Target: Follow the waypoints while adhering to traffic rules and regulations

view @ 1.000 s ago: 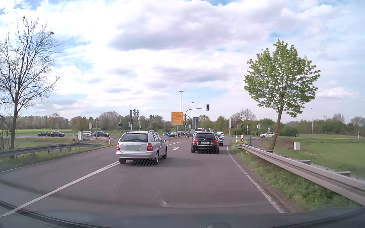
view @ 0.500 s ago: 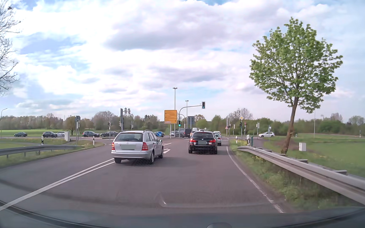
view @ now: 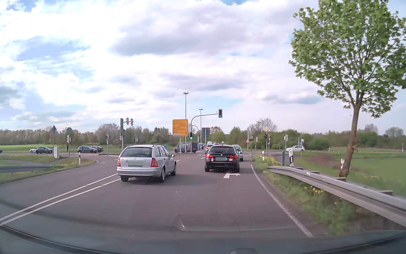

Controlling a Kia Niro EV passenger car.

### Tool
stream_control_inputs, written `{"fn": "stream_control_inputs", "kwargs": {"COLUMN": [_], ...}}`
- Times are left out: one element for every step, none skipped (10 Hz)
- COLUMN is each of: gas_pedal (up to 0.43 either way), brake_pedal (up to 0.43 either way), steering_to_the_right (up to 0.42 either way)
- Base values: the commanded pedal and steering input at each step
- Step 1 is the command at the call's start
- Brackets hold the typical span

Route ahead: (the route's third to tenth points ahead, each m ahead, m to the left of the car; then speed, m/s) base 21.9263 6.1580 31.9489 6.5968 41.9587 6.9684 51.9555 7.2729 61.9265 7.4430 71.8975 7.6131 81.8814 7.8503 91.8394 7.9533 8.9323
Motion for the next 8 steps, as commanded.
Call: {"fn": "stream_control_inputs", "kwargs": {"gas_pedal": [0.0,0.0,0.0,0.0,0.0,0.0,0.0,0.0], "brake_pedal": [0.0,0.0,0.0,0.0,0.0,0.0,0.0,0.0], "steering_to_the_right": [0.021,0.02,0.018,0.015,0.014,0.014,0.013,0.011]}}
